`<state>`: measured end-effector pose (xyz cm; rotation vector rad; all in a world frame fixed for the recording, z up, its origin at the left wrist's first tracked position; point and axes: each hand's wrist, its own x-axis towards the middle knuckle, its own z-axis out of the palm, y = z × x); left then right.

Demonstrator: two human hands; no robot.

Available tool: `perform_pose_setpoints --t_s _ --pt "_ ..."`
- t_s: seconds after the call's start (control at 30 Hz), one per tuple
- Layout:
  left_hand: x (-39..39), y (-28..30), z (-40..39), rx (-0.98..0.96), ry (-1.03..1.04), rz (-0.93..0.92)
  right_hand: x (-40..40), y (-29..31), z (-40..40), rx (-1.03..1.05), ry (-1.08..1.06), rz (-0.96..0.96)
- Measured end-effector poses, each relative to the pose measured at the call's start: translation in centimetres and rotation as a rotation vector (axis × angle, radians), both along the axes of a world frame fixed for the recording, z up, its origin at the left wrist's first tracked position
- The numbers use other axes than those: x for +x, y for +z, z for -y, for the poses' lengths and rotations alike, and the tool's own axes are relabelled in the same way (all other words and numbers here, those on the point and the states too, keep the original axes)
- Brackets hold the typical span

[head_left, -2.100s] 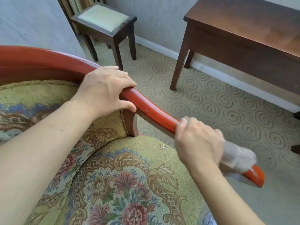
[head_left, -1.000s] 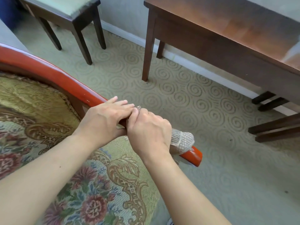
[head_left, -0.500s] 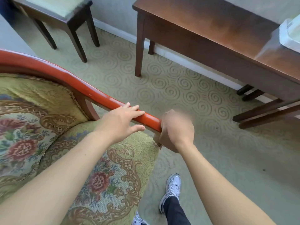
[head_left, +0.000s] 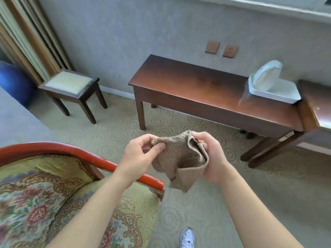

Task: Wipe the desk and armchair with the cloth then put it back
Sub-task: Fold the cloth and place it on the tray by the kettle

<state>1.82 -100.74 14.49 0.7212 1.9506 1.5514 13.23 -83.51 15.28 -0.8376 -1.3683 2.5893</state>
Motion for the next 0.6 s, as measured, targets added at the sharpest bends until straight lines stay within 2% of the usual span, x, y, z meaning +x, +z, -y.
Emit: perform_pose_setpoints --t_s 0.13,0.3,0.43,0.6 --pt "2.9 8.5 -5.3 0.105 -0.004 -0.202 3.8 6.5 -6.1 0.028 0.043 -0.200" --pt "6.5 16.4 -13.3 0.249 -0.063 -0.354 9.1 12.5 -12.5 0.318 0.058 -0.398" --pt "9.1 19.5 -19.5 0.316 -0.082 -0.406 13.3 14.3 -17.2 0.636 -0.171 -0.364" --pt "11.3 19.5 -26.5 0.384 -0.007 -0.457 17.3 16.0 -22.3 0.786 -0.345 -0.335"
